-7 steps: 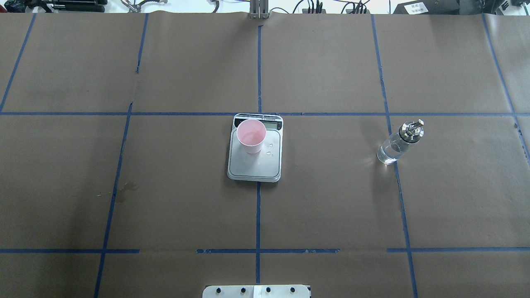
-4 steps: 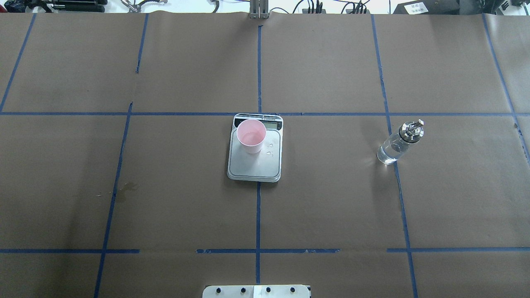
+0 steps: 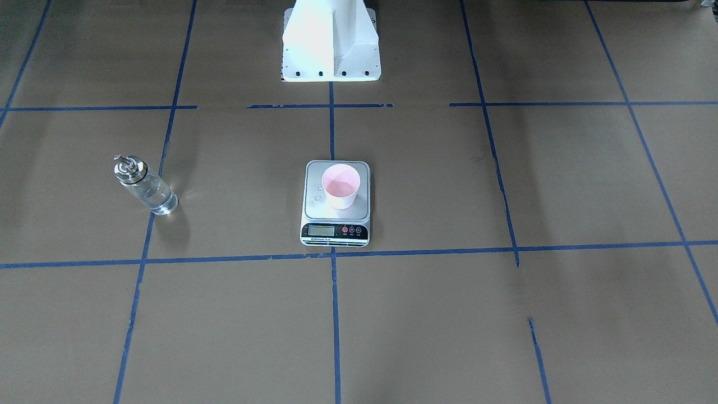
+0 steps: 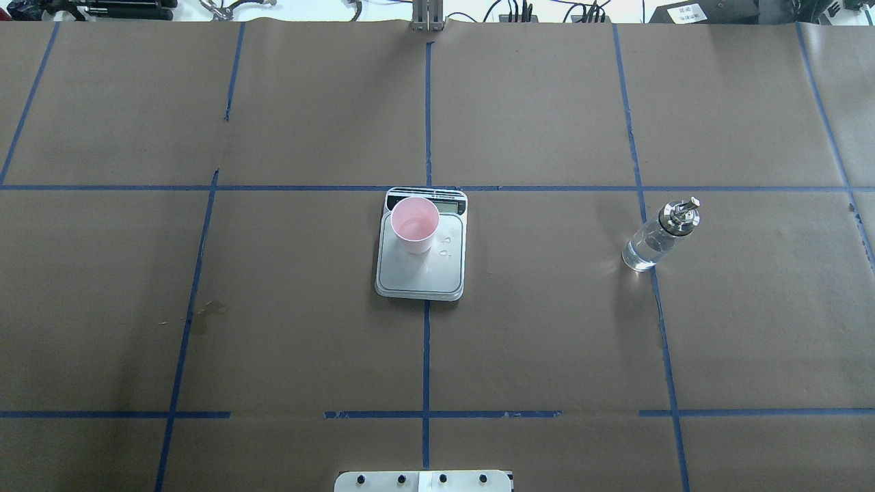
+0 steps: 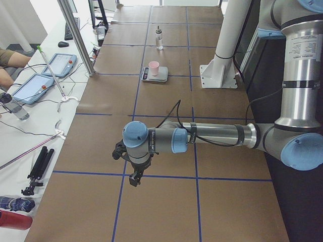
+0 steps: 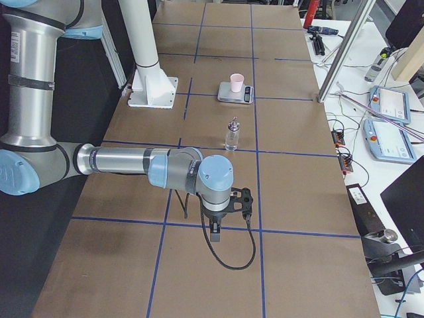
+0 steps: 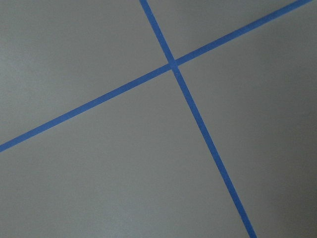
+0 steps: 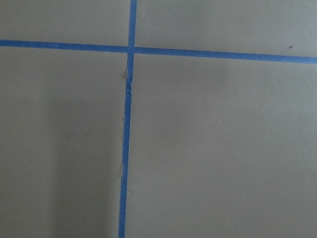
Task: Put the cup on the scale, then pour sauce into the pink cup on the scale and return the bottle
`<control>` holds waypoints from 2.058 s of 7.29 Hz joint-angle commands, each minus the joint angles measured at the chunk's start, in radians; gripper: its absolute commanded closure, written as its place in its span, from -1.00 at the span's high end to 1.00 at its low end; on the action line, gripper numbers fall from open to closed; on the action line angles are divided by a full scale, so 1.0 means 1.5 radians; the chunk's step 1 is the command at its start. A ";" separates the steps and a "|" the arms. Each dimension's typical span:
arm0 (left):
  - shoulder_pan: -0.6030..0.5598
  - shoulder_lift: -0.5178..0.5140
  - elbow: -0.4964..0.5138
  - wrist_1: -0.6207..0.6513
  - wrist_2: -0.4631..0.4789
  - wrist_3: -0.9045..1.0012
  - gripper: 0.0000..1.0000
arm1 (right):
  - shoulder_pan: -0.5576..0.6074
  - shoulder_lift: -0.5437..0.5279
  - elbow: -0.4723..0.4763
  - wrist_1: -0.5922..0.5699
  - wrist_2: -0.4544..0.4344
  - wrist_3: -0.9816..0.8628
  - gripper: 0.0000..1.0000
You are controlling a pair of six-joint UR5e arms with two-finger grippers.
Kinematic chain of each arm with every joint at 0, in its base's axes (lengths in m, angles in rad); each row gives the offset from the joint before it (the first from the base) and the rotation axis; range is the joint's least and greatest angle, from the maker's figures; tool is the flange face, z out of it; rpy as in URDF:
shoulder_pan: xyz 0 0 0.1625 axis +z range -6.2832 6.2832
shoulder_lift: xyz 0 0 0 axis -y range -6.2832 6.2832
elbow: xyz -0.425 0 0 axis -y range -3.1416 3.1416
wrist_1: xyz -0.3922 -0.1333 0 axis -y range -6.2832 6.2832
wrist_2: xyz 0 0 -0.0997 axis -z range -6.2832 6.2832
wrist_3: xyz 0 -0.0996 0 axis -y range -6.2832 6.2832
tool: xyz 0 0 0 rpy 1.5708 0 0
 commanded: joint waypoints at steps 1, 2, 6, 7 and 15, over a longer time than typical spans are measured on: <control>0.000 0.001 -0.028 0.002 -0.002 -0.067 1.00 | -0.004 0.005 0.000 0.000 0.000 0.013 1.00; 0.001 0.002 -0.056 0.002 -0.001 -0.118 1.00 | -0.006 0.005 0.002 0.000 0.000 0.022 1.00; 0.002 0.005 -0.072 0.002 0.002 -0.124 1.00 | -0.080 0.009 0.002 0.110 0.012 0.170 1.00; 0.002 0.005 -0.070 0.002 0.003 -0.123 1.00 | -0.080 0.008 0.001 0.140 0.029 0.169 1.00; 0.001 0.007 -0.064 0.001 -0.003 -0.189 1.00 | -0.080 0.002 0.000 0.141 0.032 0.169 1.00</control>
